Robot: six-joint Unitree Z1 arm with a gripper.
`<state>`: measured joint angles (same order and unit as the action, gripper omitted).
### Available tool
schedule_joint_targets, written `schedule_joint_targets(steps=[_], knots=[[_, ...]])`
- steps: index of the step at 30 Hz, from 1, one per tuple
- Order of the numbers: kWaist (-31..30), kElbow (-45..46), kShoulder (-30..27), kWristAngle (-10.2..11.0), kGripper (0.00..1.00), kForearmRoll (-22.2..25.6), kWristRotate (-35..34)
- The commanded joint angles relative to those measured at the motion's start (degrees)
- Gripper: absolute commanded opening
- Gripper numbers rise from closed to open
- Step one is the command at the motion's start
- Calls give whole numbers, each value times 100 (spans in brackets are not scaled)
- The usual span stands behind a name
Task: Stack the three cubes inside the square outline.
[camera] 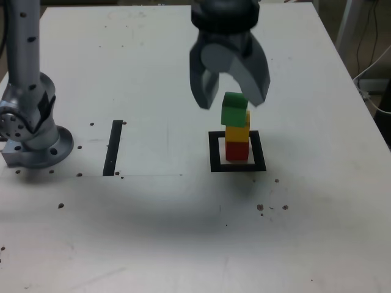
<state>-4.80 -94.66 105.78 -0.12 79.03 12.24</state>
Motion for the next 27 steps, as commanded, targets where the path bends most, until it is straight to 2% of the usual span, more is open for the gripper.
schedule_joint_targets(steps=[1,7,15,19,27], knots=[[-24,-78,-197,54,100,214,18],[-13,57,-611,166,100,729,211],[156,1053,-1341,116,100,679,282],[312,1966,-1668,117,100,272,271],[536,3762,-2151,187,100,-1129,263]])
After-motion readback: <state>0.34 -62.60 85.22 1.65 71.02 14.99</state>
